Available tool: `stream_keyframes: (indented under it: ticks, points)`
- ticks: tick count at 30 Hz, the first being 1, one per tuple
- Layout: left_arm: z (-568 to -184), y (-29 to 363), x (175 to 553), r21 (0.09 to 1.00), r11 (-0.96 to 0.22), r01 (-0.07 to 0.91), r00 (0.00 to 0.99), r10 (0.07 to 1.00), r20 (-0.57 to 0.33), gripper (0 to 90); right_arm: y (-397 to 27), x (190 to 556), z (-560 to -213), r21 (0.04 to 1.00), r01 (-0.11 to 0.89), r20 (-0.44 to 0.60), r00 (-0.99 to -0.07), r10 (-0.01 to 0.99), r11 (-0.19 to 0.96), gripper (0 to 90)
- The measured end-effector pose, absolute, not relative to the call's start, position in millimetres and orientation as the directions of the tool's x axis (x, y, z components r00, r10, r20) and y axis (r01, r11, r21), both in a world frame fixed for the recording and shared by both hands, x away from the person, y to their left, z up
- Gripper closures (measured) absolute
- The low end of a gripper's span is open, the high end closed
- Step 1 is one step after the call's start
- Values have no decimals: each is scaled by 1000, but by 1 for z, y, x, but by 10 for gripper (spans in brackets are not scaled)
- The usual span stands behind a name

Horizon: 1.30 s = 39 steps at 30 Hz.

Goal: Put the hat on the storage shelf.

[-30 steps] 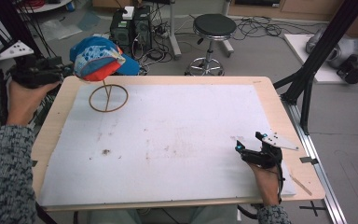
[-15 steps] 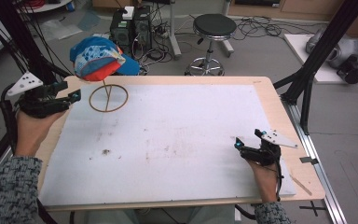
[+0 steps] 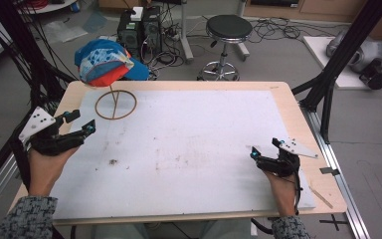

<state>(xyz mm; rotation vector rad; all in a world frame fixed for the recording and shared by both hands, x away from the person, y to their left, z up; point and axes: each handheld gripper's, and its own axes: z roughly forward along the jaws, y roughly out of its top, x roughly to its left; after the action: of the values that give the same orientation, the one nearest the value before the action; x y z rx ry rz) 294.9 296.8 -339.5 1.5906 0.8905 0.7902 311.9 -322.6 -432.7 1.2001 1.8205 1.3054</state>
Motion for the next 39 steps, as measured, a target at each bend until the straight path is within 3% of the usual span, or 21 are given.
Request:
stream_keyframes:
  ticks: [13,27,39]
  points:
    - [-383,287,269,985,-86,149,494,870,1,336,-320,311,-433,935,332,25,-410,912,124,104]
    - [-400,281,270,981,-91,170,482,876,-2,189,-320,310,-433,938,325,25,-407,913,119,104]
    - [-408,278,273,977,-120,179,482,876,19,176,-319,312,-435,934,330,12,-417,909,139,104]
